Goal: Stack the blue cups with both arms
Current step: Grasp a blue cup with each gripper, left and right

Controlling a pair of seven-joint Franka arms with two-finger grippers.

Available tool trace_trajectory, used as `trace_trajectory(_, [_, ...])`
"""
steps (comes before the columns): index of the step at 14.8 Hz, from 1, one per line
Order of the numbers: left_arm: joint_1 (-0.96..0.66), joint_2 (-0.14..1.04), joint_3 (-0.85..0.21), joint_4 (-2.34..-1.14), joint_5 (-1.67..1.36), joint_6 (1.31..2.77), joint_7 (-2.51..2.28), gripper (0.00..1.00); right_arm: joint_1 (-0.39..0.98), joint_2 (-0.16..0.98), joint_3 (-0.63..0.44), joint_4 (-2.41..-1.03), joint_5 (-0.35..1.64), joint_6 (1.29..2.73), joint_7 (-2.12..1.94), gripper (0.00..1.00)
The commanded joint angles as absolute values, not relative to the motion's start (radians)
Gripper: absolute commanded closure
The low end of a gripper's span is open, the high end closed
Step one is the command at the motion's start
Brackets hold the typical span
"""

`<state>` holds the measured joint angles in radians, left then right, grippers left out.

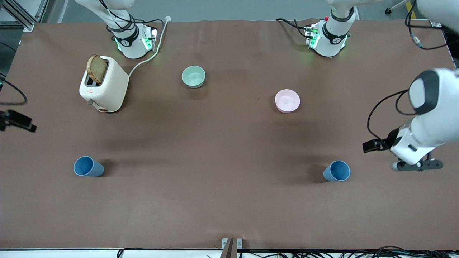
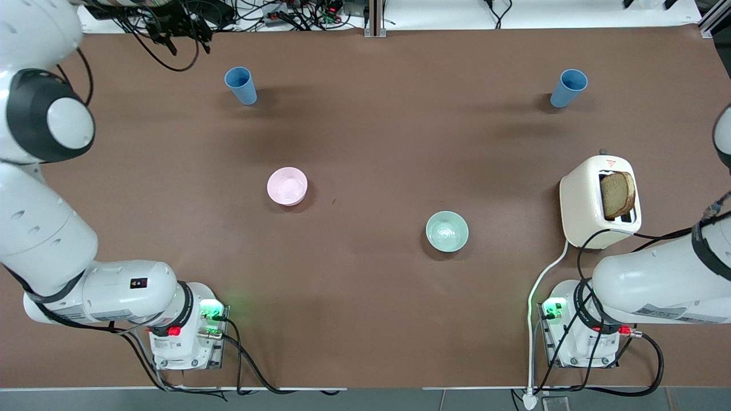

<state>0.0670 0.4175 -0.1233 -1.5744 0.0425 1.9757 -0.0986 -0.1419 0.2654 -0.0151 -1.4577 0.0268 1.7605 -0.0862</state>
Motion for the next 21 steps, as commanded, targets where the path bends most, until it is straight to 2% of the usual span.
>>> trace_trajectory(1, [0.054, 0.48, -0.123, -1.534, 0.061, 2.008, -0.11, 0.0, -0.153, 0.392, -0.014, -1.453, 0.044, 1.834, -0.104, 0.0])
trace_trajectory(3, [0.052, 0.534, -0.123, -1.511, 0.061, 2.039, -0.124, 0.07, -0.152, 0.419, -0.014, -1.544, 0.043, 1.964, -0.106, 0.0])
trace_trajectory(6, [0.052, 0.606, -0.123, -1.511, 0.061, 2.106, -0.124, 0.12, -0.144, 0.429, -0.014, -1.759, 0.037, 2.288, -0.146, 0.0])
trace_trajectory(7, [0.054, 0.623, -0.123, -1.511, 0.06, 2.121, -0.126, 0.17, -0.147, 0.451, -0.014, -1.779, 0.035, 2.343, -0.165, 0.0])
trace_trajectory(10, [0.054, 0.664, -0.124, -1.508, 0.054, 2.141, -0.127, 0.29, -0.164, 0.498, -0.015, -1.773, 0.034, 2.37, -0.235, 0.0])
trace_trajectory(11, [0.052, 0.673, -0.124, -1.508, 0.055, 2.149, -0.127, 0.38, -0.166, 0.502, -0.015, -1.773, 0.034, 2.372, -0.238, 0.0])
trace_trajectory(14, [0.049, 0.692, -0.124, -1.506, 0.055, 2.152, -0.126, 0.74, -0.164, 0.538, -0.015, -1.775, 0.034, 2.419, -0.238, 0.0])
trace_trajectory(17, [0.051, 0.695, -0.126, -1.502, 0.055, 2.154, -0.118, 0.98, -0.166, 0.566, -0.015, -1.775, 0.034, 2.437, -0.236, 0.0])
trace_trajectory(18, [0.049, 0.687, -0.126, -1.491, 0.058, 2.154, -0.112, 1.0, -0.164, 0.571, -0.015, -1.773, 0.035, 2.444, -0.235, 0.02])
trace_trajectory(19, [0.051, 0.683, -0.126, -1.467, 0.063, 2.151, -0.11, 1.0, -0.164, 0.575, -0.015, -1.773, 0.035, 2.447, -0.235, 0.11])
trace_trajectory(20, [0.051, 0.669, -0.129, -1.447, 0.064, 2.14, -0.109, 1.0, -0.164, 0.578, -0.015, -1.773, 0.035, 2.448, -0.235, 0.25])
trace_trajectory(21, [0.049, 0.654, -0.138, -1.448, 0.064, 2.137, -0.107, 1.0, -0.164, 0.58, -0.015, -1.773, 0.035, 2.448, -0.232, 0.48])
